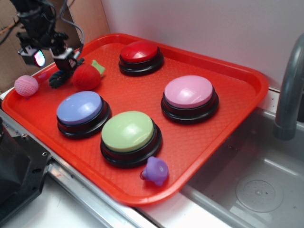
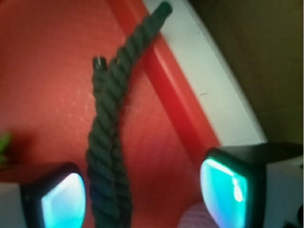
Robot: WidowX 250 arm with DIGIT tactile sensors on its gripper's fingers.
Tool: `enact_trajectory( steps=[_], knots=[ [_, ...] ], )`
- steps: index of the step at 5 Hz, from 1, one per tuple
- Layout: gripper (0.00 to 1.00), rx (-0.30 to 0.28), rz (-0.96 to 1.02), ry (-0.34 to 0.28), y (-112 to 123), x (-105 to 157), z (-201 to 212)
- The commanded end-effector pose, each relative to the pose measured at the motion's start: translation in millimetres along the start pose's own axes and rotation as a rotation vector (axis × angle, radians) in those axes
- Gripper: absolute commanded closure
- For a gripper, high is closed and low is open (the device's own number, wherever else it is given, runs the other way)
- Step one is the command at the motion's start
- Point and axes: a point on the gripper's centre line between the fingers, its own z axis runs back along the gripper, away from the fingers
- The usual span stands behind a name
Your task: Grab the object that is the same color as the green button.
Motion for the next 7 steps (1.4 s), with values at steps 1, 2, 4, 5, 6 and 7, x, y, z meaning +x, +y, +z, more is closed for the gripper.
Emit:
enact_trajectory(
  steps=[1,2,4,5,6,7],
  knots=[
    [0.0,0.064,-0.02,0.048,-3,-1,-21],
    [1.0,0.053,-0.011,0.028,-3,1,-15],
    [1.0,0.011,-0.035,-0.019,-4,1,6],
    [1.0,-0.026,-0.084,-0.005,-9,0,26],
    [1.0,-0.03,-0.139,-0.052,-26,1,71],
    [1.0,-0.043,-0.178,-0.141,-60,1,123]
  ],
)
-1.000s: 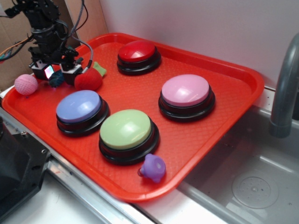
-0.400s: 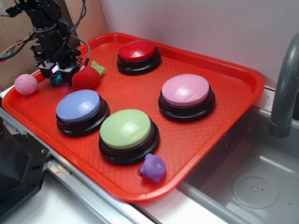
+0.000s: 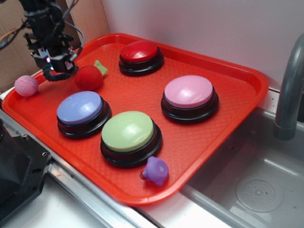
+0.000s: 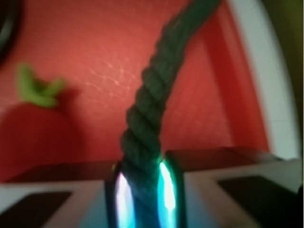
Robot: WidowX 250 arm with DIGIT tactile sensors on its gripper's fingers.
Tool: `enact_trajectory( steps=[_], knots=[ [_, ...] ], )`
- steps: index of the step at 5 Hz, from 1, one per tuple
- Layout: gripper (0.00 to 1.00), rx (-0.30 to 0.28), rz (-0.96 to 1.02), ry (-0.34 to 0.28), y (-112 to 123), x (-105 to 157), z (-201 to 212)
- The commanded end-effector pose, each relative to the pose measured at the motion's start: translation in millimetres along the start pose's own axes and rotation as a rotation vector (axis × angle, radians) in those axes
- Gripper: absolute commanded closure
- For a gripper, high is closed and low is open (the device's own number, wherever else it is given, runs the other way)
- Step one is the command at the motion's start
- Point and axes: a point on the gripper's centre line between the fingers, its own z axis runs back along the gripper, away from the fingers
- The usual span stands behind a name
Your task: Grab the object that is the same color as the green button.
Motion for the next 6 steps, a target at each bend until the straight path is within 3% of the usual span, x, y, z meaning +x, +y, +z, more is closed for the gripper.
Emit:
enact_trajectory(
  steps=[1,2,3,4,5,6],
  knots=[
    [1.0,0.001,-0.153,-0.171,-79,19,107],
    [1.0,-0.042,-0.203,-0.152,-108,25,111],
    [1.0,-0.005,-0.254,-0.109,-134,27,102],
    [1.0,0.007,-0.238,-0.041,-133,16,84],
    [1.0,-0.069,-0.24,-0.005,-124,0,77],
    [1.0,-0.031,-0.236,-0.036,-122,-11,87]
  ],
)
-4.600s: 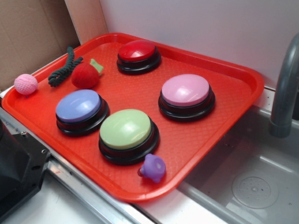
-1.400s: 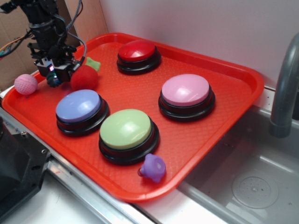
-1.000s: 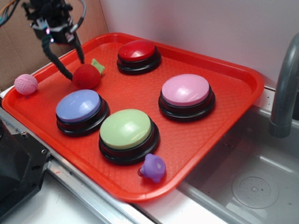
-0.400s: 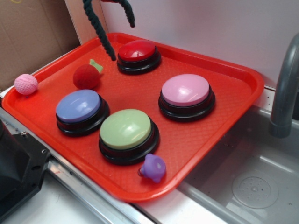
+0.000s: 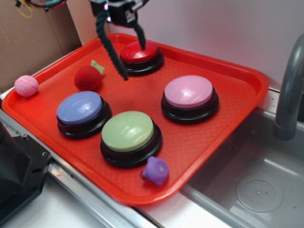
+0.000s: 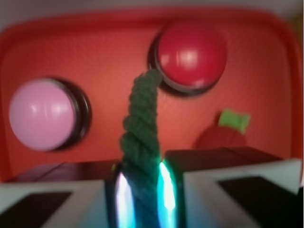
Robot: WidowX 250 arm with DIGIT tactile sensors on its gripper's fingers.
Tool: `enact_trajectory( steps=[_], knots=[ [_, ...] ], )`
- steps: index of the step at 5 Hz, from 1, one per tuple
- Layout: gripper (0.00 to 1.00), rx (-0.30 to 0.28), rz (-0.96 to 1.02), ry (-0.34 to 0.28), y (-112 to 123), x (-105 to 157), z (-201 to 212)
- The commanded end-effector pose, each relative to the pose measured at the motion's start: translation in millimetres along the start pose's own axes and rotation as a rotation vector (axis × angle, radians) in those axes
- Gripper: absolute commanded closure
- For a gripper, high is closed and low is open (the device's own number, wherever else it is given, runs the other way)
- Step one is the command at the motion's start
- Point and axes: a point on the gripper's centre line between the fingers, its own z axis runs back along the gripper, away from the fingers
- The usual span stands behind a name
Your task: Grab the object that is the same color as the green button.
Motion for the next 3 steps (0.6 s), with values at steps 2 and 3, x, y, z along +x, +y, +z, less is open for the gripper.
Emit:
enact_trajectory(
  steps=[2,3],
  knots=[
    [1.0,0.034,0.045,-0.137,14.8,-28.6,46.9],
    [1.0,0.011,0.044,-0.147,15.9,-29.2,48.7]
  ],
)
